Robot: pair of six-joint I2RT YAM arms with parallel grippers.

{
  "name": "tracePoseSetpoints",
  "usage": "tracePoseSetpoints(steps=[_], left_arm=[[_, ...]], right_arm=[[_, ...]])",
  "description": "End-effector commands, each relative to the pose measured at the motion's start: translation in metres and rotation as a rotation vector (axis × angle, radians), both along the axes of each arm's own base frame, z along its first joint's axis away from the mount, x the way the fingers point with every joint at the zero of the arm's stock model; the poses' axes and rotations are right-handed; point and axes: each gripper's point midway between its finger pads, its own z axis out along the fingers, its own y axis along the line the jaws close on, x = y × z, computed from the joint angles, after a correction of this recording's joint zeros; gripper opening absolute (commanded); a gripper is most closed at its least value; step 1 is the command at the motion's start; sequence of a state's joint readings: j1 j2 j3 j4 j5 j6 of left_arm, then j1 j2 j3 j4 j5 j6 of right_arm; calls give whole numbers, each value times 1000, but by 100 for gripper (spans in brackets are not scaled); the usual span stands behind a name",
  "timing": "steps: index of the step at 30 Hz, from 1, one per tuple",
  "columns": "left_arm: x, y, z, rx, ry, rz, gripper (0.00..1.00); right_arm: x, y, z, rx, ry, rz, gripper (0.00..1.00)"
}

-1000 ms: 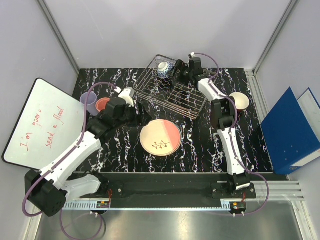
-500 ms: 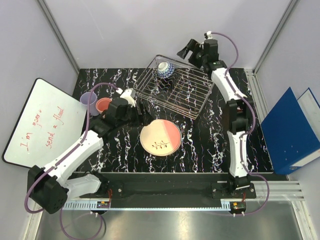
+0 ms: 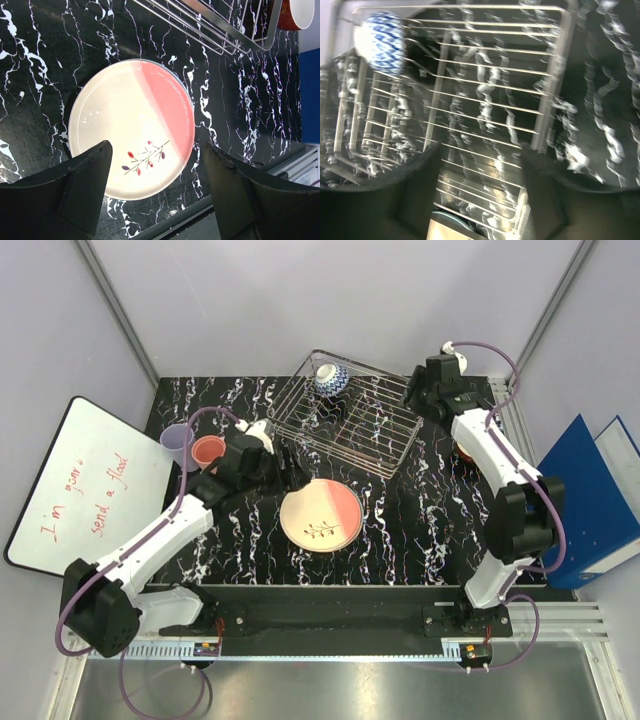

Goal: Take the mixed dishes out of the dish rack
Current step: Adjust the dish rack at the center of the board.

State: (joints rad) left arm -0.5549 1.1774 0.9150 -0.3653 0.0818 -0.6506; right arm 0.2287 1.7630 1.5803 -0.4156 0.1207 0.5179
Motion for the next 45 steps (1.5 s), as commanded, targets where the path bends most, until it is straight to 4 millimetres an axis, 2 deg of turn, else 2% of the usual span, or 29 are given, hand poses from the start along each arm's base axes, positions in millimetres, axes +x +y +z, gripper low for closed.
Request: tracePoseSetpoints(steps=[1, 7, 11, 15, 23, 25, 29, 30, 32, 33, 36, 37, 40, 43, 44, 45], left_arm=[[-2, -6, 28, -67, -64, -2, 76], [-8, -5, 31, -77, -75, 2, 76], [-8, -5, 28, -75, -68, 2, 76], [-9, -8, 27, -75, -60, -7, 76], [-9, -8, 25, -66, -62, 0, 76], [-9, -8, 22, -60, -57, -1, 76], [-10, -10, 21, -61, -51, -15, 76], [-10, -10, 20, -58, -51, -17, 76], [-11, -9, 20, -57, -52, -17, 76], [-11, -9, 21, -57, -56, -19, 76], [-11, -10, 17, -50, -50, -24, 76], [-11, -9, 18, -50, -50, -22, 76], [-8, -9, 15, -40, -44, -11, 76], [1, -9, 17, -18, -42, 9, 76], [7, -10, 25, -12, -56, 19, 77], [14, -10, 20, 17, -42, 33, 79]], right_arm=[[-23, -30, 17, -94, -30, -86, 64], [-40, -39, 0, -131, 27, -108, 72], [-51, -48, -29, -155, 91, -118, 74], [-50, -48, -52, -166, 136, -111, 74], [-35, -37, -81, -166, 198, -61, 75], [-33, -35, -96, -179, 234, -44, 74], [-33, -36, -113, -199, 279, -32, 63], [-34, -37, -116, -208, 289, -32, 54], [-35, -41, -119, -227, 299, -31, 45], [-36, -42, -119, -234, 300, -31, 34], [-38, -47, -117, -252, 303, -36, 22], [-38, -50, -116, -266, 303, -44, 13], [-37, -61, -113, -324, 309, -54, 0], [-36, -76, -108, -413, 309, -70, 0], [-35, -80, -107, -431, 305, -75, 0], [-35, -83, -106, -451, 308, -73, 0]])
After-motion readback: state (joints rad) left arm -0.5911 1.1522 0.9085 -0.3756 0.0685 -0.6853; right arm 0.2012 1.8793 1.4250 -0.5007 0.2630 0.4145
